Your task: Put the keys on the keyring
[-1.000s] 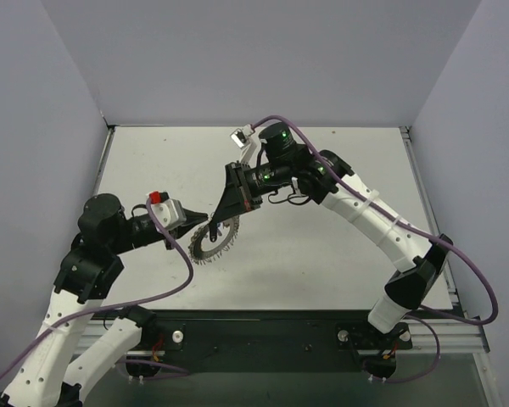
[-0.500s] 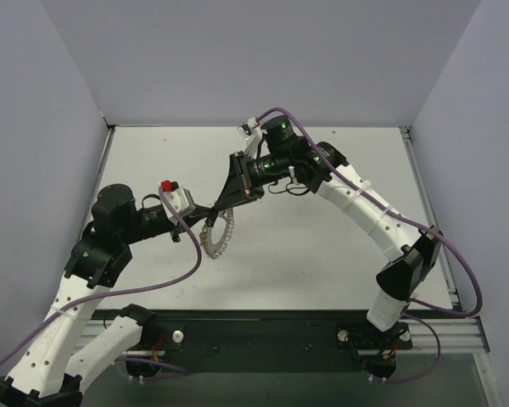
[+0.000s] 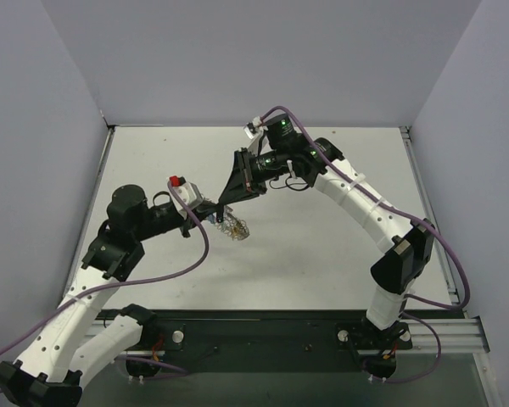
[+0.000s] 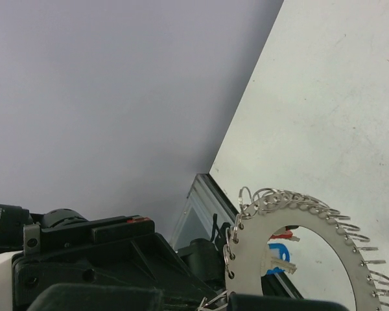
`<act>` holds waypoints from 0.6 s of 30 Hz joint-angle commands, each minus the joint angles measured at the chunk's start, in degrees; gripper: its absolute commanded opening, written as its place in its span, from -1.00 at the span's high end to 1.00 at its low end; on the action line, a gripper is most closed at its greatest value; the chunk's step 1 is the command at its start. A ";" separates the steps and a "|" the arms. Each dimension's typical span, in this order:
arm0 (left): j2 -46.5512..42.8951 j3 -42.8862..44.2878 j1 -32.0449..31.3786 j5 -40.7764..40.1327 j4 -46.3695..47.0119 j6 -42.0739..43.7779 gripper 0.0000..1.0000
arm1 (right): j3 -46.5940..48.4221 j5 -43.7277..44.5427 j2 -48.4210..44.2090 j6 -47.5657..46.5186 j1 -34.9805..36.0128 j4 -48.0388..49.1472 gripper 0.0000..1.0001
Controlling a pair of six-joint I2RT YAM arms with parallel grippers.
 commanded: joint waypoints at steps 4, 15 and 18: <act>-0.27 -3.49 -1.39 -2.03 9.14 -5.40 1.00 | 2.17 -3.45 -1.87 1.94 -0.24 3.31 1.00; -3.69 -8.68 -1.74 -8.27 18.63 -7.77 1.00 | 2.87 -6.09 -3.19 1.06 0.12 3.22 1.00; -4.57 -9.56 -1.83 -9.07 20.21 -7.78 1.00 | 3.75 -6.52 -3.63 0.54 0.73 3.22 1.00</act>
